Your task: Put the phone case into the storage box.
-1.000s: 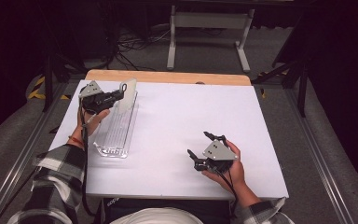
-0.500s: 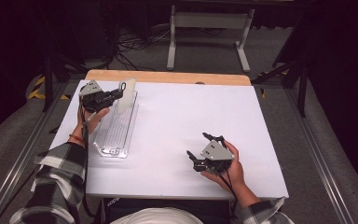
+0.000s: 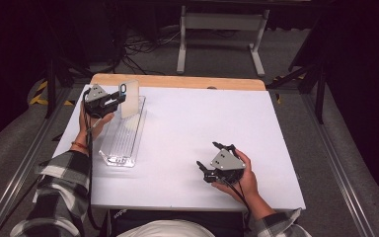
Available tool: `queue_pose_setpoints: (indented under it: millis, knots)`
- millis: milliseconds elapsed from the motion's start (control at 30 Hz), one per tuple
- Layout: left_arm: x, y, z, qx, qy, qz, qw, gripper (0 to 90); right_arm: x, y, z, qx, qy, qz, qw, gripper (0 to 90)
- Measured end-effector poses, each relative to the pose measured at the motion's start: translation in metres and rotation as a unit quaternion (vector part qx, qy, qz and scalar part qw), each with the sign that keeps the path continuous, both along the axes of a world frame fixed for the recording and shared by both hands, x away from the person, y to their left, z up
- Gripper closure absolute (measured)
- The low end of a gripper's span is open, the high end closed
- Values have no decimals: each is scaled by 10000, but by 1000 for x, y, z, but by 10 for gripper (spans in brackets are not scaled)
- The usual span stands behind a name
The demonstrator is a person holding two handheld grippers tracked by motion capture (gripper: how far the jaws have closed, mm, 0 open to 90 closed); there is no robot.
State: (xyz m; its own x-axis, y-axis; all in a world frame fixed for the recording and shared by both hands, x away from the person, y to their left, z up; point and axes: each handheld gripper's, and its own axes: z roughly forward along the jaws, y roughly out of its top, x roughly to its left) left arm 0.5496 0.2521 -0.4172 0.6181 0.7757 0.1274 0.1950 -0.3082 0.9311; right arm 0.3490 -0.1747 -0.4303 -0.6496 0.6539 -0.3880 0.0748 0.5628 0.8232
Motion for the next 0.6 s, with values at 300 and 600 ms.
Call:
queue_pose_setpoints:
  millis: [300,600]
  knots:
    - [2,2,-3,317,0,423,9986,673,-1,1,-1,-7,-17,-23,10000,214]
    - [5,0,-8,433,129,551,9975,742,-1,1,0,-14,-21,9,10000,215]
